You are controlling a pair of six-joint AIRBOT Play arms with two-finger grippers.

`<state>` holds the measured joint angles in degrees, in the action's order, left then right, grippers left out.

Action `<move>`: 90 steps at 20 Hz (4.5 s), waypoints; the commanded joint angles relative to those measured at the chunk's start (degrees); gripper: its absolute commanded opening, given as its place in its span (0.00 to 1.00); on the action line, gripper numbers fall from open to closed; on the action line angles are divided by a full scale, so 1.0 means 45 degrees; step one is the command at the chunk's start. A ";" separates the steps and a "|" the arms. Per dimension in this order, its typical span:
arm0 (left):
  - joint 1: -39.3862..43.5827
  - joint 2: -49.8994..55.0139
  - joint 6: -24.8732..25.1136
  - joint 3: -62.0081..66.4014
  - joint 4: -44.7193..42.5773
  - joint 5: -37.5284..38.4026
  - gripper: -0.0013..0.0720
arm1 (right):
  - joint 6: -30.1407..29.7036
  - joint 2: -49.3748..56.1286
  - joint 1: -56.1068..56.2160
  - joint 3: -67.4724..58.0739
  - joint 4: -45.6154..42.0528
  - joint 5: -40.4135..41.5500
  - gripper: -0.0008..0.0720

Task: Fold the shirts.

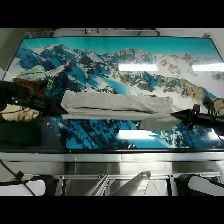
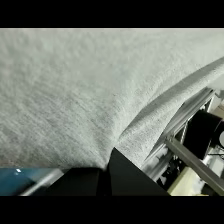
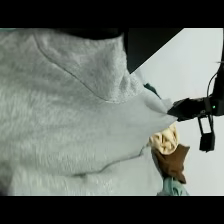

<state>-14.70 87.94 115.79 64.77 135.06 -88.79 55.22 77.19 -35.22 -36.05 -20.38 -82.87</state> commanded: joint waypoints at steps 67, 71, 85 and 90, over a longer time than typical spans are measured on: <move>0.9510 0.6363 -0.2608 1.1880 0.1982 0.2919 0.04 | 0.0869 0.2662 0.3094 -0.9316 -0.0117 -0.3016 0.03; 0.6742 0.3133 -0.2409 1.1205 0.1885 0.0942 0.04 | 0.1059 0.2773 0.6785 -0.9316 -0.0126 0.0185 0.03; 0.2161 -0.0957 0.0364 0.2341 0.2006 0.1171 0.04 | -0.2579 0.7159 1.4251 -1.1273 0.4133 0.6761 0.40; 0.2152 -0.0976 0.0583 0.1753 0.2006 0.0952 0.04 | 0.1685 0.5289 1.0962 -1.1210 -0.1729 0.3415 0.37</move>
<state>-4.82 83.74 117.27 74.59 144.03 -83.61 52.71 104.73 20.82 -86.46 -13.80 -59.24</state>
